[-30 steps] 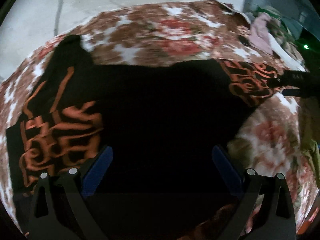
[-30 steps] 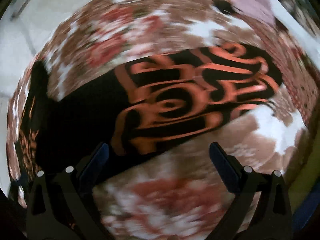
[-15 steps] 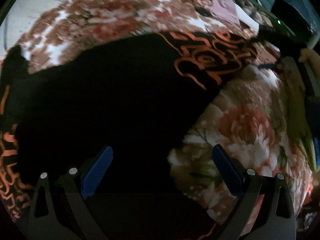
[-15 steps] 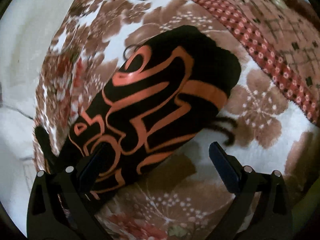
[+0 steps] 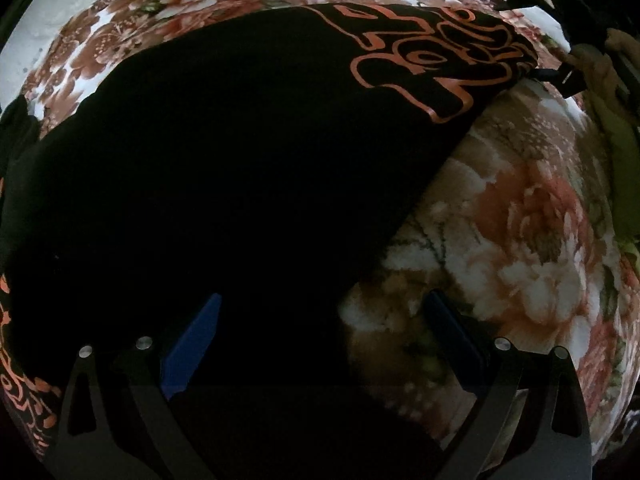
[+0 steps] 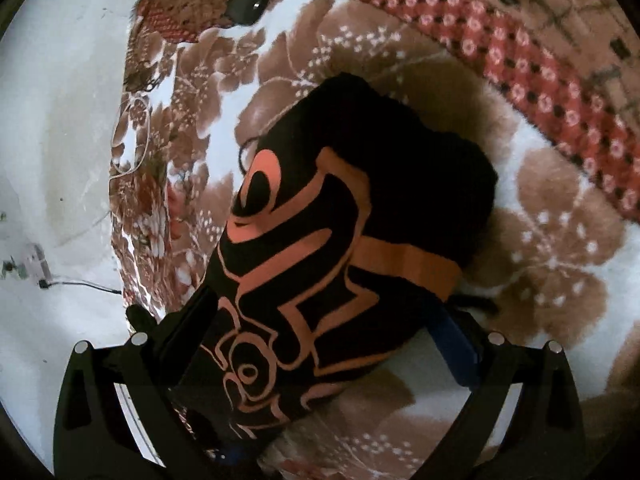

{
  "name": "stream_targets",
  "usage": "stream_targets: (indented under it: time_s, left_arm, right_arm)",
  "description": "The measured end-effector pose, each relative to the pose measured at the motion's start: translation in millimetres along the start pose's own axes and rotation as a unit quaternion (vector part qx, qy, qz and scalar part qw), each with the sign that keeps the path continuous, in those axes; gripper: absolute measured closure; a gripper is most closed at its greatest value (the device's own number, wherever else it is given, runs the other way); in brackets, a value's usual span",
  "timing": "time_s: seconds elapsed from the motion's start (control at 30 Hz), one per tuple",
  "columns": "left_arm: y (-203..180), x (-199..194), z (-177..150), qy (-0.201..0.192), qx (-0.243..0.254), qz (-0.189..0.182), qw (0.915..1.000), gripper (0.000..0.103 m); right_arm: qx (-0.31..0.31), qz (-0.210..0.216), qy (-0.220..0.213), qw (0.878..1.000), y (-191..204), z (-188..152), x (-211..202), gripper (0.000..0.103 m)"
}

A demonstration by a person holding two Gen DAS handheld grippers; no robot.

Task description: Fold large clothes

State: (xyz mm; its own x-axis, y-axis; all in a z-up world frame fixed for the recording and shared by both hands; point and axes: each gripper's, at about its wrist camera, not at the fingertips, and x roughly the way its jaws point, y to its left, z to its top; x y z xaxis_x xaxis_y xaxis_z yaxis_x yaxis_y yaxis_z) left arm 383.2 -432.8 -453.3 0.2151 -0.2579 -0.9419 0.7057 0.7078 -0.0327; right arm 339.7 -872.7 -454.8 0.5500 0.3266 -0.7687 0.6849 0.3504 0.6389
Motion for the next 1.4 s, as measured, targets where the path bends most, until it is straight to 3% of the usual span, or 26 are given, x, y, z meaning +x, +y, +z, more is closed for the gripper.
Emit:
stream_targets:
  time_s: [0.13, 0.23, 0.3, 0.33, 0.4, 0.43, 0.53, 0.67, 0.87, 1.23, 1.4]
  left_arm:
    - [-0.1, 0.7, -0.4, -0.006, 0.002, -0.003, 1.0000, 0.005]
    - [-1.0, 0.0, -0.4, -0.012, 0.003, -0.001, 0.9999, 0.005]
    - [-1.1, 0.1, -2.4, -0.015, 0.003, 0.000, 0.9999, 0.005]
    - [-2.1, 0.8, -2.5, -0.016, 0.004, 0.002, 0.9999, 0.005]
    - [-3.1, 0.6, -3.9, -0.015, 0.007, 0.005, 0.9998, 0.005]
    - [-3.7, 0.5, -4.4, -0.015, 0.005, 0.004, 0.9999, 0.005]
    - [-3.8, 0.7, -7.6, -0.015, 0.001, 0.001, 0.9999, 0.005]
    - [-0.6, 4.5, -7.9, -0.010, 0.001, 0.011, 0.9999, 0.004]
    - [-2.9, 8.0, -7.8, -0.021, -0.005, 0.022, 0.9995, 0.004]
    - [-0.2, 4.1, -16.3, -0.052, -0.003, 0.022, 0.9984, 0.004]
    - [-2.6, 4.2, -19.4, -0.064, -0.008, 0.028, 0.9975, 0.004]
  right_arm:
    - [0.030, 0.010, -0.001, 1.000, -10.4, 10.4, 3.8, 0.004]
    - [0.033, 0.003, -0.024, 0.999, -13.5, 17.5, -2.9, 0.019]
    - [0.050, 0.013, -0.023, 0.998, -18.8, 21.7, -3.6, 0.021]
    - [0.052, 0.016, -0.022, 0.998, -20.6, 23.0, -2.9, 0.028]
    - [0.047, 0.008, -0.023, 0.999, -23.3, 25.8, -1.9, 0.052]
    - [0.047, -0.001, -0.024, 0.999, -26.8, 27.0, -2.4, 0.075]
    - [0.043, 0.009, -0.020, 0.999, -33.9, 26.1, -3.4, 0.086]
    - [-0.016, -0.016, -0.041, 0.999, -16.0, 18.0, -15.2, 0.090]
    - [-0.158, -0.009, -0.071, 0.985, 74.6, -18.4, -45.2, 0.091]
    - [-0.316, 0.078, -0.030, 0.945, 276.6, -147.5, -34.9, 0.091]
    - [-0.367, 0.093, 0.003, 0.925, 352.1, -222.1, -9.5, 0.091]
